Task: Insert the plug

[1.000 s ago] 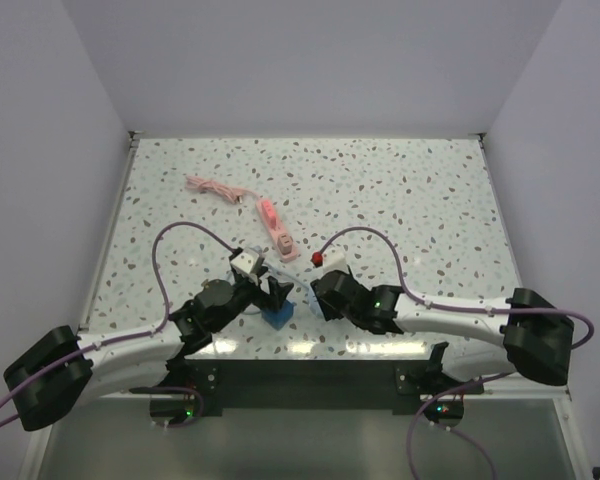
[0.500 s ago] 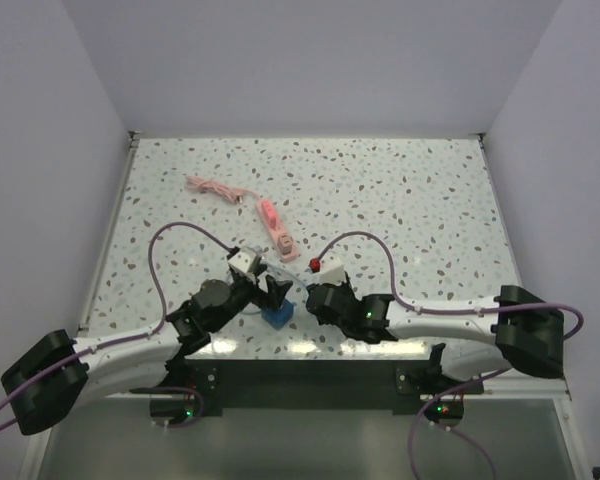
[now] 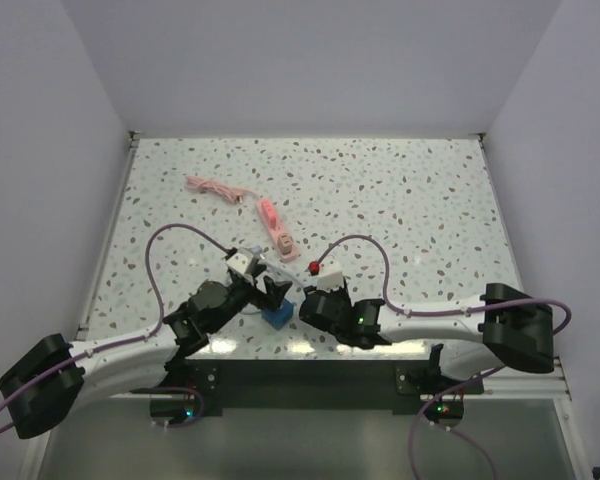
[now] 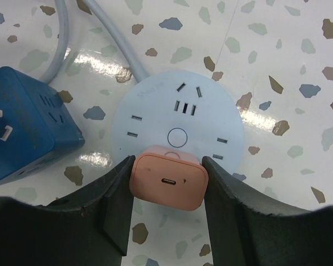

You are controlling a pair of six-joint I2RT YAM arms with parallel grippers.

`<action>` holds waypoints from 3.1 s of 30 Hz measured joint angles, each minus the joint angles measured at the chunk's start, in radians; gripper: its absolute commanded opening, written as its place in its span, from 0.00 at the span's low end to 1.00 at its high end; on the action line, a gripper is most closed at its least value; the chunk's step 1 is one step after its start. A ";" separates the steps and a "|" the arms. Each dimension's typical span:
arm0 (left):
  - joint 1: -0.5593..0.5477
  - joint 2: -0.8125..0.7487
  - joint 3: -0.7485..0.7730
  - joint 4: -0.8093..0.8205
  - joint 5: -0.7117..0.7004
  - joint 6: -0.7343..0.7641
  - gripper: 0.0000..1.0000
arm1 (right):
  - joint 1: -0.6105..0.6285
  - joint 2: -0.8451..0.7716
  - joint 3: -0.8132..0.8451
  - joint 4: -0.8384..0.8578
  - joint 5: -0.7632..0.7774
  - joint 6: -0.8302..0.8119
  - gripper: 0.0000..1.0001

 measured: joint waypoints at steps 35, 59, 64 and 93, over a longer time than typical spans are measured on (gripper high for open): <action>0.001 -0.095 -0.011 -0.064 -0.018 -0.005 0.93 | -0.246 0.051 0.042 0.130 -0.135 -0.134 0.00; 0.003 -0.235 -0.002 -0.186 -0.179 -0.058 1.00 | -0.129 -0.248 0.071 -0.071 -0.283 -0.360 0.91; 0.003 -0.319 -0.003 -0.239 -0.250 -0.096 1.00 | -0.084 -0.132 0.082 0.014 -0.380 -0.385 0.91; 0.005 -0.507 -0.071 -0.322 -0.364 -0.145 1.00 | -0.077 0.243 0.244 0.187 -0.529 -0.425 0.49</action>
